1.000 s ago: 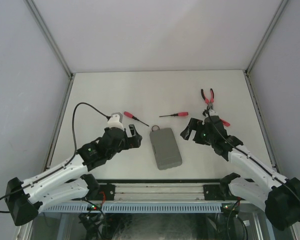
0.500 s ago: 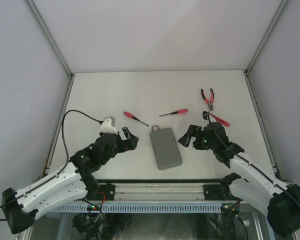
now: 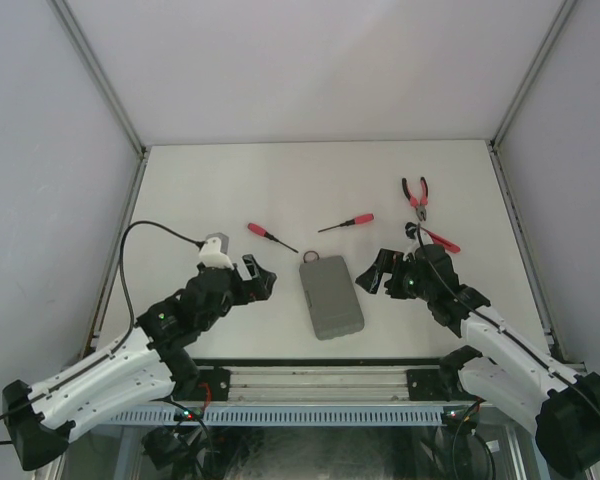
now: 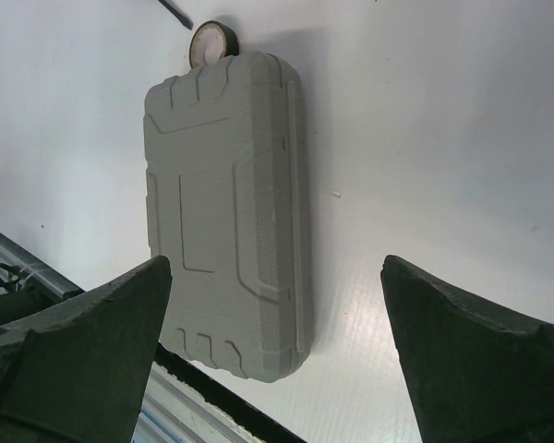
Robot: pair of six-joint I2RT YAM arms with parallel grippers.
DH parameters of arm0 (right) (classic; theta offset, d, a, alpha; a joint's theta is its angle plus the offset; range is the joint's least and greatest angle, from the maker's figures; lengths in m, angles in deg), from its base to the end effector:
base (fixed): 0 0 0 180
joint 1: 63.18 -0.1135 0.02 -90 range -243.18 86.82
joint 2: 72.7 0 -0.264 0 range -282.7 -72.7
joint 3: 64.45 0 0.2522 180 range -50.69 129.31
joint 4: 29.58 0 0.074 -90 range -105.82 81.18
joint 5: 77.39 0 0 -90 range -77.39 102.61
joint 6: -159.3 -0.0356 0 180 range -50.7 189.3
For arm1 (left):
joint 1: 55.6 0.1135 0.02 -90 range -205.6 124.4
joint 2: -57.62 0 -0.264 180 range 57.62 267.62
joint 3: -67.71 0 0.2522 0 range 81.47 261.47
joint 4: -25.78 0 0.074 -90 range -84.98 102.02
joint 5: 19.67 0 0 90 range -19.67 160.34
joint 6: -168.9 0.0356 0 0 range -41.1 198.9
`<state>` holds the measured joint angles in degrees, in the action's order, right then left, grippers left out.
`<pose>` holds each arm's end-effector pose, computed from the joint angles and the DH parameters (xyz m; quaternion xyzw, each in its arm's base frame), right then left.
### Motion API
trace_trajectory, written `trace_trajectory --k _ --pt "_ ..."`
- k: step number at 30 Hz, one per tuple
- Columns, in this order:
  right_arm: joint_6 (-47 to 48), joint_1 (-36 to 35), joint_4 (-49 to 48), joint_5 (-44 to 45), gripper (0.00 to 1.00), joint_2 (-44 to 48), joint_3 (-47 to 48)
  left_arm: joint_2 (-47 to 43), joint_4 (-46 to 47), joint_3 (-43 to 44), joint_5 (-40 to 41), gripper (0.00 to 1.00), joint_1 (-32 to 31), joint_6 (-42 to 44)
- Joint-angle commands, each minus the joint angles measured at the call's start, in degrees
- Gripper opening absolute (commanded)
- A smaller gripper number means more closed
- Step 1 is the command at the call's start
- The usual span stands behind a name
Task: Sort the tools into containers
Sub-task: Move the storage box to the center of the board, then open the storage box at the center of the board.
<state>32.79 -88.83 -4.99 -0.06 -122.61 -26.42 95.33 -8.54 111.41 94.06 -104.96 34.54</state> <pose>0.1627 0.0868 0.1989 0.0345 0.8881 0.3154 0.3325 0.1123 -0.1089 0.2507 -0.0686 0.8441 -0.2453 0.4718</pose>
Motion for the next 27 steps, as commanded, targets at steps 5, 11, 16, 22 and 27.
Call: trace_trajectory --k 5,11,16,22,27 --pt "1.5 -0.3 -2.3 -0.6 0.94 0.9 -0.1 -1.2 7.3 -2.8 -4.5 0.97 0.3 3.2" --pt "1.8 -0.3 -1.9 0.1 0.94 0.8 -0.1 -2.2 7.5 -3.4 -5.5 0.97 0.3 2.6" --pt "2.8 -0.8 -2.5 -1.4 0.94 -0.2 0.1 -1.8 6.3 -2.8 -5.8 1.0 0.3 2.8" --pt "2.2 -2.0 0.8 6.0 0.93 -0.8 1.5 2.3 4.2 0.1 -7.5 1.0 0.3 4.4" --pt "1.5 -1.8 3.9 12.3 0.93 2.0 1.8 2.8 5.0 0.4 -7.6 1.0 0.3 5.0"
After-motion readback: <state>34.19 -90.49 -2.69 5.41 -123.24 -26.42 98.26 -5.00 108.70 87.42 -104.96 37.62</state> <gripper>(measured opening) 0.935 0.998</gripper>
